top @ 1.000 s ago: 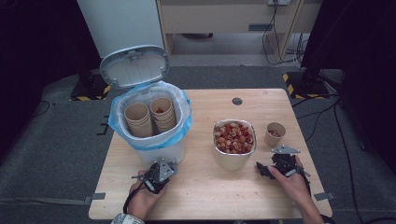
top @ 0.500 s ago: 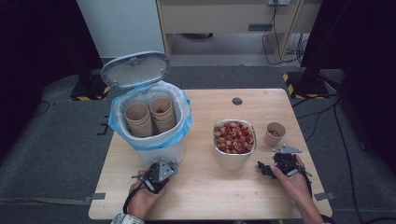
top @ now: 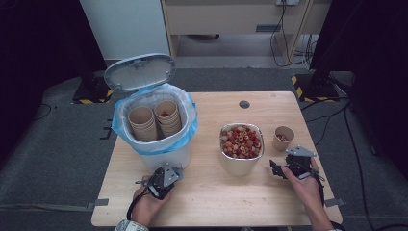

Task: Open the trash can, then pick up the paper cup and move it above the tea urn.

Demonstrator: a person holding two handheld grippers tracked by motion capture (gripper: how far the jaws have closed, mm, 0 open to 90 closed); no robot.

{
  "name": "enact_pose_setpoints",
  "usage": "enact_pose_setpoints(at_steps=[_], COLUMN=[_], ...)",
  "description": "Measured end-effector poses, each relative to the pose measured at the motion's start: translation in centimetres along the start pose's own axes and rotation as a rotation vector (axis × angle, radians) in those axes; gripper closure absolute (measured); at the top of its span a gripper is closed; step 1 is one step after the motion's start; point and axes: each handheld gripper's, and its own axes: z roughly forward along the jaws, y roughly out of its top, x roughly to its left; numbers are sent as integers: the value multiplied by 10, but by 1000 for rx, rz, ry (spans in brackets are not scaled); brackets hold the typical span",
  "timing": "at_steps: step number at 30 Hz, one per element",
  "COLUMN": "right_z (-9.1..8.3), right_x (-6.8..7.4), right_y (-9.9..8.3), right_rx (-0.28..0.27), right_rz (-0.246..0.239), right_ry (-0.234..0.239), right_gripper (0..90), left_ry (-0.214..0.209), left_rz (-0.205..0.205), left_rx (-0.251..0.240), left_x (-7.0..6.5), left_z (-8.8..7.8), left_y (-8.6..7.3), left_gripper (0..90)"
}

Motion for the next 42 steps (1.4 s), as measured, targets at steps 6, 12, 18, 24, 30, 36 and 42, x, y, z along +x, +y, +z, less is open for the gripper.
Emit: enact_pose_setpoints(at_steps=[6, 12, 18, 24, 30, 36, 42], right_z=[-1, -1, -3, -6, -6, -4, 2], right_x=[-2, -1, -4, -7, -9, -13, -13], right_y=[0, 0, 3, 6, 7, 10, 20], right_rx=[-9, -11, -38, -80, -102, -134, -154], right_rz=[10, 12, 54, 110, 129, 159, 157], right_ry=[-13, -12, -2, -1, -5, 5, -14], right_gripper=[54, 55, 58, 61, 58, 56, 72], left_ry=[0, -1, -2, -2, -1, -2, -2], left_rz=[0, -3, -6, -6, -6, -8, -9], left_rx=[0, -2, -1, -1, -2, -2, -5], left_x=[0, 0, 0, 0, 0, 0, 0], left_z=[0, 0, 0, 0, 0, 0, 0], left_y=[0, 0, 0, 0, 0, 0, 0], left_gripper=[898, 898, 898, 898, 898, 898, 898])
